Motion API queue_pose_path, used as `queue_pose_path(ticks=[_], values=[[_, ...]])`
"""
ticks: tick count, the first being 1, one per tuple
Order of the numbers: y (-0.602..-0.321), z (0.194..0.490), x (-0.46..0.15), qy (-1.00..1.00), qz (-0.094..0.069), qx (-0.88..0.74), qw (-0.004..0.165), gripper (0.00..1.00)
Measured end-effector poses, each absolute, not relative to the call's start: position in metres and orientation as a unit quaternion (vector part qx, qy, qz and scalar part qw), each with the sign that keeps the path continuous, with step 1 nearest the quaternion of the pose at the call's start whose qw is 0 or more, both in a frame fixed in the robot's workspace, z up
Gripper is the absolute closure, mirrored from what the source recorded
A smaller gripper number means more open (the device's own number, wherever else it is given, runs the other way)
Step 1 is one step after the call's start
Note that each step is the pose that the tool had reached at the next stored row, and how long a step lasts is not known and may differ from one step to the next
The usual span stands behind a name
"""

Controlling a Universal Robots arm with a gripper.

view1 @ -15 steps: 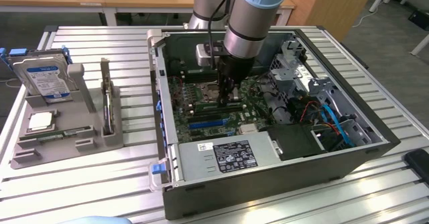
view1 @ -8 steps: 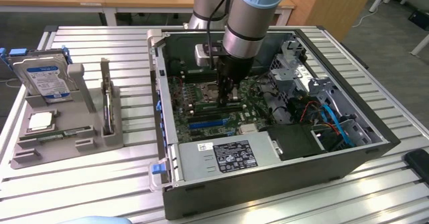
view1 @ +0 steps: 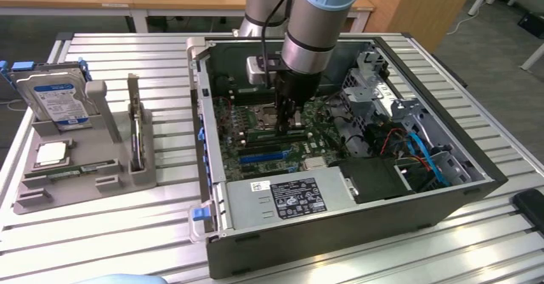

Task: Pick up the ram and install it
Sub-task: 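Insert the ram into the slot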

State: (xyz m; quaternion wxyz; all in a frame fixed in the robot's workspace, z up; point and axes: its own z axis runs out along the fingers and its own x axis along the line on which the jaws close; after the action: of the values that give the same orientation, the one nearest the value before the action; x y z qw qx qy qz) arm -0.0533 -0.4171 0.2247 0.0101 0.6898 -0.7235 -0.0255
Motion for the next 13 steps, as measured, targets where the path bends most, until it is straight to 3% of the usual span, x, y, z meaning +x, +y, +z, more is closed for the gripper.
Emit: queue_pose_path(ticks=[13], values=[[-0.4171,0.2231,-0.0554,-0.724,-0.023,0.69,0.008,0.87]])
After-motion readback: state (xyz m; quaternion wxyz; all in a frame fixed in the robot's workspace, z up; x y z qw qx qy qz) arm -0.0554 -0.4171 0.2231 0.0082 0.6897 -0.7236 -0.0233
